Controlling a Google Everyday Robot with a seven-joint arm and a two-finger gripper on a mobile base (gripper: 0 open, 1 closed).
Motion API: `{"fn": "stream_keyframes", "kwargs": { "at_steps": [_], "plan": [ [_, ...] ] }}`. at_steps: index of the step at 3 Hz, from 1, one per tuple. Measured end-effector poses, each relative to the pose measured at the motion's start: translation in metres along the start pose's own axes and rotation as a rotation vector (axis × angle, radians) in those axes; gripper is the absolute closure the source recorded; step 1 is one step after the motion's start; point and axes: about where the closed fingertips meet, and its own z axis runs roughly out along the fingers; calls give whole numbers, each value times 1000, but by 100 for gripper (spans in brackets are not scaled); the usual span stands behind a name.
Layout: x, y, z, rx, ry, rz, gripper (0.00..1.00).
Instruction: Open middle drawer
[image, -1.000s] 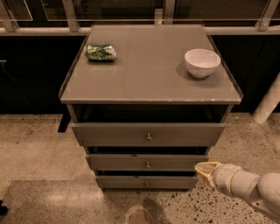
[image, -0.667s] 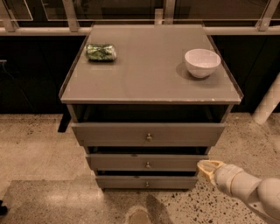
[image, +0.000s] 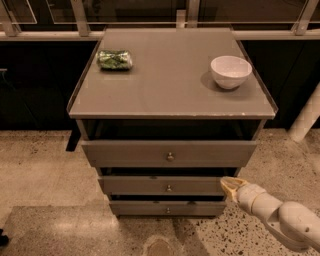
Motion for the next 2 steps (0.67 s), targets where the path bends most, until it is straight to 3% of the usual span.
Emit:
{"fn": "stream_keyframes", "kwargs": {
  "at_steps": [2],
  "plan": [
    [9,-25,54,34,-46,36,100]
  ]
}}
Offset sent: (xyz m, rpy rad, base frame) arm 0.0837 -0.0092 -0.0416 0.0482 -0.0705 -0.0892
